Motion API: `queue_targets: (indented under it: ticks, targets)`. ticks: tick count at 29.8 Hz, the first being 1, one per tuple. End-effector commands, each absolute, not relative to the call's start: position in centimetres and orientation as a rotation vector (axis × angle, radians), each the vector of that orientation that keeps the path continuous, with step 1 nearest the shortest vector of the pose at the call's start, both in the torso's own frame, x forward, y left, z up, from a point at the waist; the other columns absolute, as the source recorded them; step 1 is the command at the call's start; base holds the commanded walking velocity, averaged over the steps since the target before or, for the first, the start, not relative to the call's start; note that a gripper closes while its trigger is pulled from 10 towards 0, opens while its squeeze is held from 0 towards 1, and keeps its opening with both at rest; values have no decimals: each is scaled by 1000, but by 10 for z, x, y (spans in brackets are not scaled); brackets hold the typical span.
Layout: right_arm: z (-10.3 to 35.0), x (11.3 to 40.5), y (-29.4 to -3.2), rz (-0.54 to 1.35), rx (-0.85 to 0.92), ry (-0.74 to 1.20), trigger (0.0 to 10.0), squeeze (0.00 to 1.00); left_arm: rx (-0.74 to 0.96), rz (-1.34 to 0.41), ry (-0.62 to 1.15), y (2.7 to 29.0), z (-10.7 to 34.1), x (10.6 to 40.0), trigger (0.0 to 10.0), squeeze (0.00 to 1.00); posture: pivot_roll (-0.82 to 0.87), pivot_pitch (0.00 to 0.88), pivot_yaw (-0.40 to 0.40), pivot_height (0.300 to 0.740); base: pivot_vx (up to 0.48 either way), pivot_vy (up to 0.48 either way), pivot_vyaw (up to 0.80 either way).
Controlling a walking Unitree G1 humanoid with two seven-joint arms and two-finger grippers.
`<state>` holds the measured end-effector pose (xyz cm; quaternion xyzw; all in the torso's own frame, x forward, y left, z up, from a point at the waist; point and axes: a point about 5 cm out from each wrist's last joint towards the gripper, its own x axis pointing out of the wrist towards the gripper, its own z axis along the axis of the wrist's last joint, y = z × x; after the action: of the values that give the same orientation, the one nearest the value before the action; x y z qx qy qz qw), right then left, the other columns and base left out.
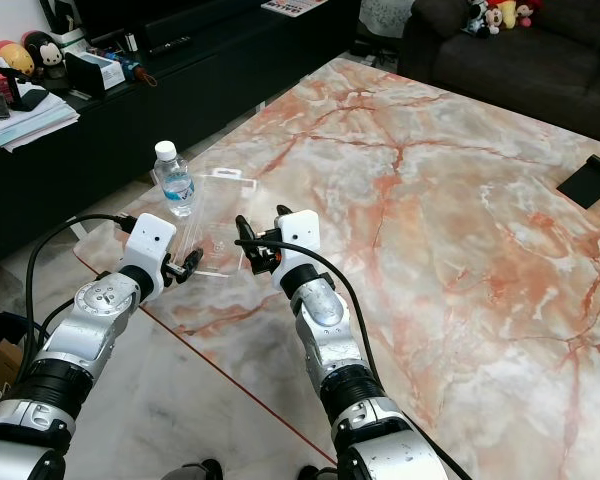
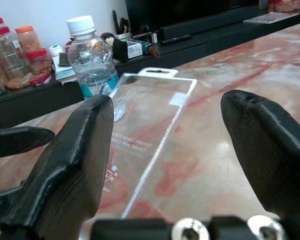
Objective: Picking trash to rubbish bin
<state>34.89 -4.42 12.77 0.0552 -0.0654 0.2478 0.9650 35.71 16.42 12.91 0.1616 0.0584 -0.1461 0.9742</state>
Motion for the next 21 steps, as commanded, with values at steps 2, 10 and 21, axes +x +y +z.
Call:
queue_targets:
  ticks: [2, 10, 21]
  targets:
    - [125, 346, -40, 508, 124, -124, 10000, 0, 316, -301, 175, 164, 116, 353, 10000, 0, 99, 142, -36, 740, 0, 0, 0]
    - [124, 345, -40, 511, 124, -116, 10000, 0, 284, -296, 189, 161, 111, 350, 3922, 0, 103, 152, -43, 740, 0, 0, 0]
    - [125, 346, -39, 519, 104, -118, 10000, 0, 235, -306, 191, 152, 109, 349, 784, 0, 104, 157, -45, 740, 0, 0, 0]
